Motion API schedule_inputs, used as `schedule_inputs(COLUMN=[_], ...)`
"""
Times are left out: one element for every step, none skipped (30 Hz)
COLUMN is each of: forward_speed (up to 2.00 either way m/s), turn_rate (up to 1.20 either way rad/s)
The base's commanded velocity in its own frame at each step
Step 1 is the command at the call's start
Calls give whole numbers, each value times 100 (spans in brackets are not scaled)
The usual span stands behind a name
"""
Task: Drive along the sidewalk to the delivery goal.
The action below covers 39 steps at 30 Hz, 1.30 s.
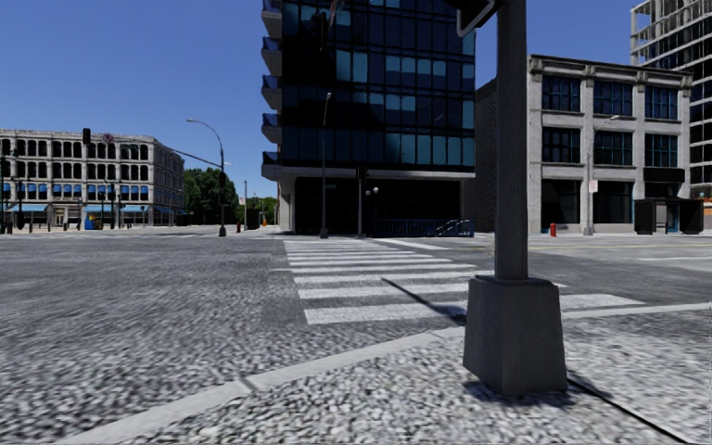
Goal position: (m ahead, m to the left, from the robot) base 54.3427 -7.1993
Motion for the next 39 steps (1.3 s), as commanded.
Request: schedule_inputs(forward_speed=[196,196,196,196,196,196,196,196,196,196,196,196,196,196,196,196,196,196,196,196,196,196,194,186,171,164,164,163,162,162,162,162,162,162,162,162,162,162,162], turn_rate=[0,0,0,0,0,0,0,0,0,0,0,0,0,0,0,0,0,0,0,0,0,0,0,0,0,0,0,0,0,0,0,0,0,0,0,0,0,0,0])
